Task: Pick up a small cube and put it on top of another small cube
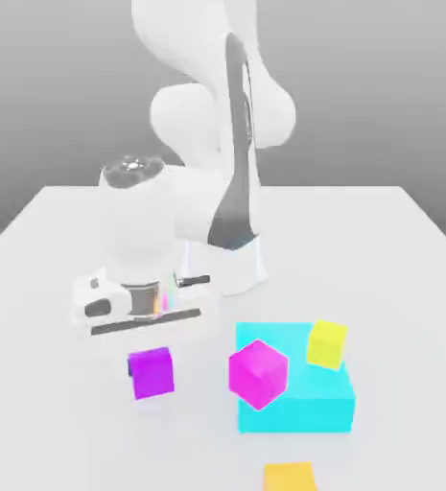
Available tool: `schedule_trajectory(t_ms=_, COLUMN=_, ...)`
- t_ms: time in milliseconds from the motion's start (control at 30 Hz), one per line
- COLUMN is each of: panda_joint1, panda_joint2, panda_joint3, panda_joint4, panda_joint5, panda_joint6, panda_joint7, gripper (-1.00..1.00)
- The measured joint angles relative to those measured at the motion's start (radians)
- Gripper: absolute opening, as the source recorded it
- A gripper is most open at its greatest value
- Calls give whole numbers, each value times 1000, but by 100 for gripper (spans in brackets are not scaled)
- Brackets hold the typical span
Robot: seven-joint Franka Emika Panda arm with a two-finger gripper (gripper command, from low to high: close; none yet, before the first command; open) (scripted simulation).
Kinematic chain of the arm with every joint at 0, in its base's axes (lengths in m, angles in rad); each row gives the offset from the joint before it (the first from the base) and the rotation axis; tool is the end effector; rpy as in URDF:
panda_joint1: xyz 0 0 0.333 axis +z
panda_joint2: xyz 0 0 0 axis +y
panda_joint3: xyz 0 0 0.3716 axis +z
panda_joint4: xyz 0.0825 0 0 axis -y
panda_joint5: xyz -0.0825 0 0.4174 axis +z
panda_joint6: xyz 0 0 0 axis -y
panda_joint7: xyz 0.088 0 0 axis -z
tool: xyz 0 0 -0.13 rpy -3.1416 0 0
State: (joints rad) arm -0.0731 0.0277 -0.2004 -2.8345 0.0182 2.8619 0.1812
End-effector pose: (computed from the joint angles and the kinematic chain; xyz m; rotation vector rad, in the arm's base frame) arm 0.3608 -0.1029 0.1939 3.0540 -0.7346 0.0004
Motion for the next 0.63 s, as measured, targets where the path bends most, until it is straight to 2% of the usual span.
schedule_trajectory(t_ms=67, panda_joint1=6, panda_joint2=-55, panda_joint3=29, panda_joint4=14, panda_joint5=-3, panda_joint6=-72, panda_joint7=-51, gripper=-100)
schedule_trajectory(t_ms=333, panda_joint1=209, panda_joint2=-287, panda_joint3=141, panda_joint4=122, panda_joint5=-27, panda_joint6=-411, panda_joint7=-363, gripper=-100)
schedule_trajectory(t_ms=400, panda_joint1=229, panda_joint2=-272, panda_joint3=152, panda_joint4=124, panda_joint5=-28, panda_joint6=-399, panda_joint7=-399, gripper=-100)
schedule_trajectory(t_ms=500, panda_joint1=235, panda_joint2=-185, panda_joint3=155, panda_joint4=106, panda_joint5=-25, panda_joint6=-293, panda_joint7=-412, gripper=-100)
schedule_trajectory(t_ms=533, panda_joint1=235, panda_joint2=-159, panda_joint3=155, panda_joint4=100, panda_joint5=-26, panda_joint6=-261, panda_joint7=-412, gripper=100)
schedule_trajectory(t_ms=633, panda_joint1=235, panda_joint2=-159, panda_joint3=155, panda_joint4=100, panda_joint5=-26, panda_joint6=-261, panda_joint7=-412, gripper=100)
